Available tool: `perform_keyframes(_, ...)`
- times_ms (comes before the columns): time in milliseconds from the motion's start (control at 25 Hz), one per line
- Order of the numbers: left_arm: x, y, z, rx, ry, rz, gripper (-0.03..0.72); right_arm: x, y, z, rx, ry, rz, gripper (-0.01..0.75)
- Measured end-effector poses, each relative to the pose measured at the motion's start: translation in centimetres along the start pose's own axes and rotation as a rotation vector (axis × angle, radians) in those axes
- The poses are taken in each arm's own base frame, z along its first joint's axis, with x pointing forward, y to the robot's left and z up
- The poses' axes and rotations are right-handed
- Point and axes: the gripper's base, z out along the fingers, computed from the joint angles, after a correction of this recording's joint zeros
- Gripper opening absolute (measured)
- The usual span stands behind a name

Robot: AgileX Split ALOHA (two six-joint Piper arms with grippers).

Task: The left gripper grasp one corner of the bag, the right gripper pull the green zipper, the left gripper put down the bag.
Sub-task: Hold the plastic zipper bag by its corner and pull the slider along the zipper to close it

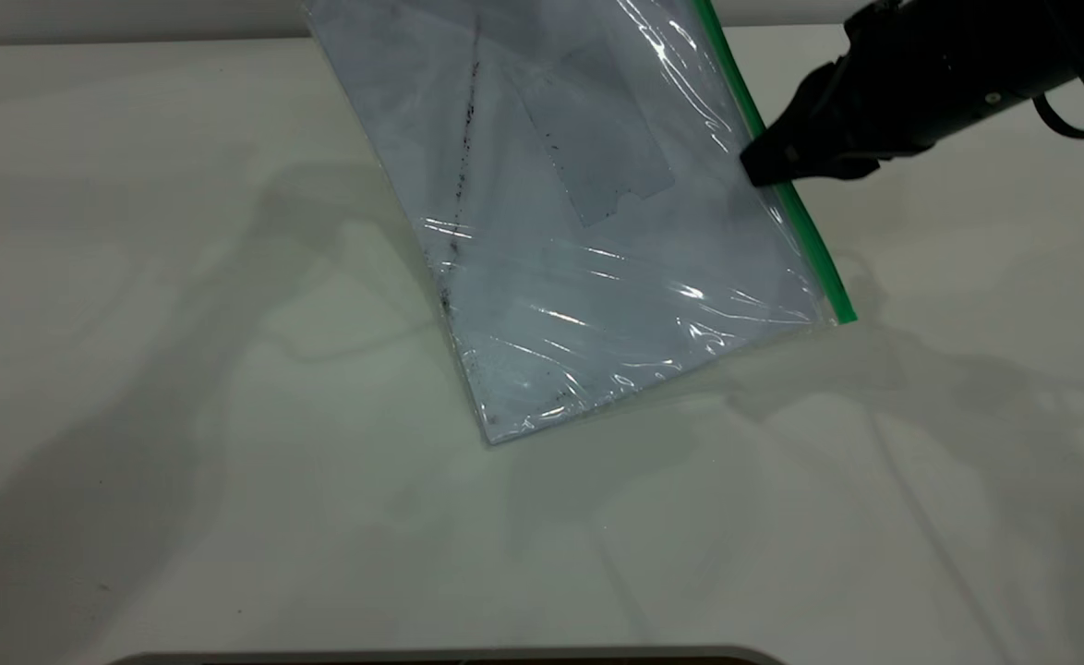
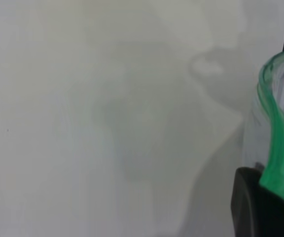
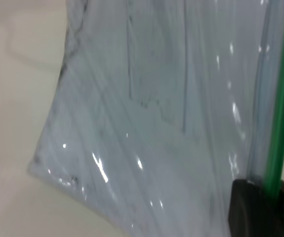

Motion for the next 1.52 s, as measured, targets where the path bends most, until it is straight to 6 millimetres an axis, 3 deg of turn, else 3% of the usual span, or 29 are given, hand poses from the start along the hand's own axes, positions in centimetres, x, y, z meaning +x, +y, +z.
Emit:
perform_keyframes(840,0.0,0.0,0.0,0.0,0.004,0.001,0.052,4.7,1.5,-0.3,-0.022,0.143,0.054,0.065)
perform_keyframes(1520,0.2,0.1,-0.1,-0.012,0.015,0.001,0.052,7.0,2.1,-0.7,-0.011,0.221,0.08,0.096)
